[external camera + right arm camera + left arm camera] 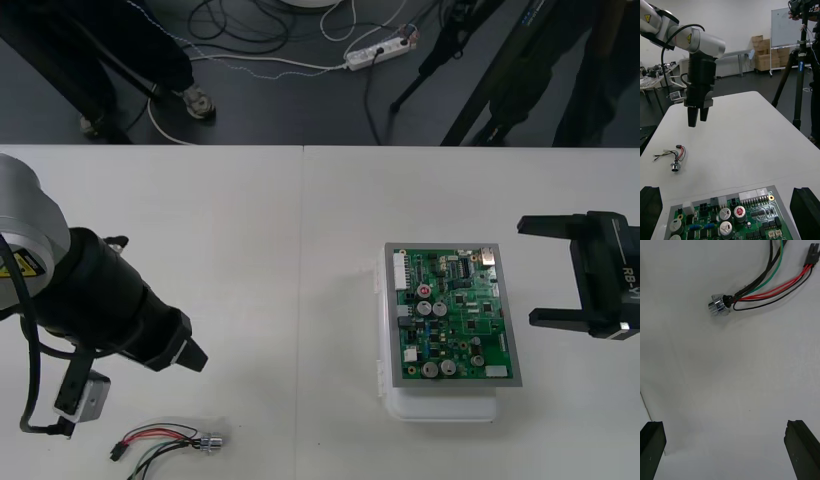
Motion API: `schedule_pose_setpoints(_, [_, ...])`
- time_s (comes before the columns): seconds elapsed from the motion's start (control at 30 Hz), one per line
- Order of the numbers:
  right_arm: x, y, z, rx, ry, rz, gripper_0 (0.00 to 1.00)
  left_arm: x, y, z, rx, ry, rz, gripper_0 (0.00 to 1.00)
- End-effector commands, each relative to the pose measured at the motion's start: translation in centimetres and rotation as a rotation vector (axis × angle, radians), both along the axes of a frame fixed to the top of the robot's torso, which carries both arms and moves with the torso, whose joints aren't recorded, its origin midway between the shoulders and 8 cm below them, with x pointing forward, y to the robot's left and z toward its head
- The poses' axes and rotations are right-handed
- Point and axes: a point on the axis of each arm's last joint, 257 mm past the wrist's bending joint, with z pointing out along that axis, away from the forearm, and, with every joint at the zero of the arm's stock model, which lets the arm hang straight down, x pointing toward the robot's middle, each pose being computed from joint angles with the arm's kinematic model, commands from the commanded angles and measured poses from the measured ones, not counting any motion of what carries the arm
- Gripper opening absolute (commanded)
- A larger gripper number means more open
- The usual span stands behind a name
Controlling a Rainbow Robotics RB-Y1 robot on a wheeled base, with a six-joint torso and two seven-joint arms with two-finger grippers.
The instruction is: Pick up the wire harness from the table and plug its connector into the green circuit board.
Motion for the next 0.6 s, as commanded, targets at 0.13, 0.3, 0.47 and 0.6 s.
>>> schedule_pose_setpoints(0.13, [0.2, 1.9, 0.8, 0.015, -0.031, 0.053, 1.0, 1.6, 0.0, -0.2, 0.094, -0.174, -0.282, 0.93])
schedule_pose_setpoints(0.3, [1.0, 2.0, 0.8, 0.039, -0.024, 0.045, 1.0, 1.2, -0.1, -1.3, 0.151, -0.216, -0.435, 0.93])
schedule_pose_setpoints(0.47, [1.0, 2.6, 0.6, 0.029, -0.031, 0.061, 1.0, 0.7, -0.9, -2.3, 0.206, -0.275, -0.588, 0.93])
schedule_pose_setpoints(0.6, [0.9, 2.9, 0.5, 0.026, -0.031, 0.072, 1.0, -0.3, -2.1, -2.9, 0.243, -0.34, -0.724, 0.93])
